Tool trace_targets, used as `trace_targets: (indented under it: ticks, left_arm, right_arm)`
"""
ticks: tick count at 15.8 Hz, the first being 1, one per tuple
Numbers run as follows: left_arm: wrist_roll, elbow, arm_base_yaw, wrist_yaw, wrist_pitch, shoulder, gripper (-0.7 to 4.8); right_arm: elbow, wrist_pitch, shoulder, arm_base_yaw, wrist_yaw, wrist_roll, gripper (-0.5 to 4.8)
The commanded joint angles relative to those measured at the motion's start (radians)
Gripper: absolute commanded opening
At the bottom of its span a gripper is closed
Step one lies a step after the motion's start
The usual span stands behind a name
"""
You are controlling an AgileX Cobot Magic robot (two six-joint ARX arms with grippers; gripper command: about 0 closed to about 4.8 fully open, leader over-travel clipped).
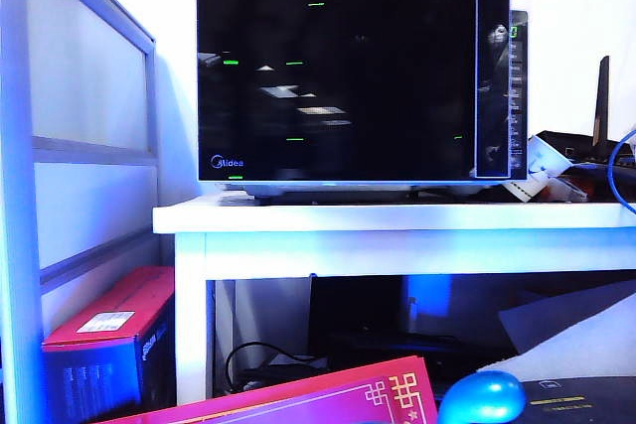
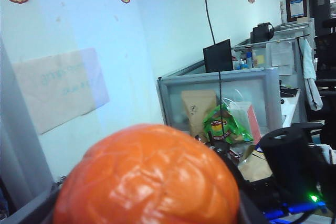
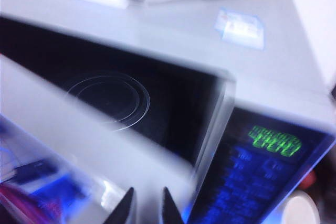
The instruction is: Open the microwave door, place the orange inside the microwave, then close the microwave door.
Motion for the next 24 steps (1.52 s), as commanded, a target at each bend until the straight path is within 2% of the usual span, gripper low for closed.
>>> trace_targets:
  ticks: [1,3,6,9,15,20,24]
  left_arm:
    - [-0.003,0.002,0.0,0.002,0.013,-0.004,3.67]
    - [-0.003,0.002,0.0,0.002,0.012,-0.004,3.67]
    - [-0.003,0.002,0.0,0.002,0.012,-0.004,3.67]
    - [-0.003,0.002,0.0,0.002,0.009,-0.004,3.67]
    - [-0.003,0.002,0.0,0.002,0.005,-0.004,3.67]
    - [-0.002,0.002,0.0,0.002,0.005,-0.004,3.67]
    - [-0.002,0.002,0.0,0.002,0.005,-0.004,3.67]
  right_arm:
    - [0.005,0.027,-0.015,-0.001,0.125,-0.002,0.71]
    - [0.005,0.041,-0.007,-0.001,0.201,-0.002,0.71]
    - [0.005,0.055,0.021,-0.001,0.174,-0.002,0.71]
    - [0.005,0.027,0.055,-0.001,0.094,-0.002,0.61]
    - [0.005,-0.003,0.057,-0.001,-0.154,-0.002,0.61]
    - [0.008,0.069,0.003,-0.011,-0.124,0.003,0.61]
    - [0.018,0.068,-0.005,-0.013,-0.095,0.003,0.57]
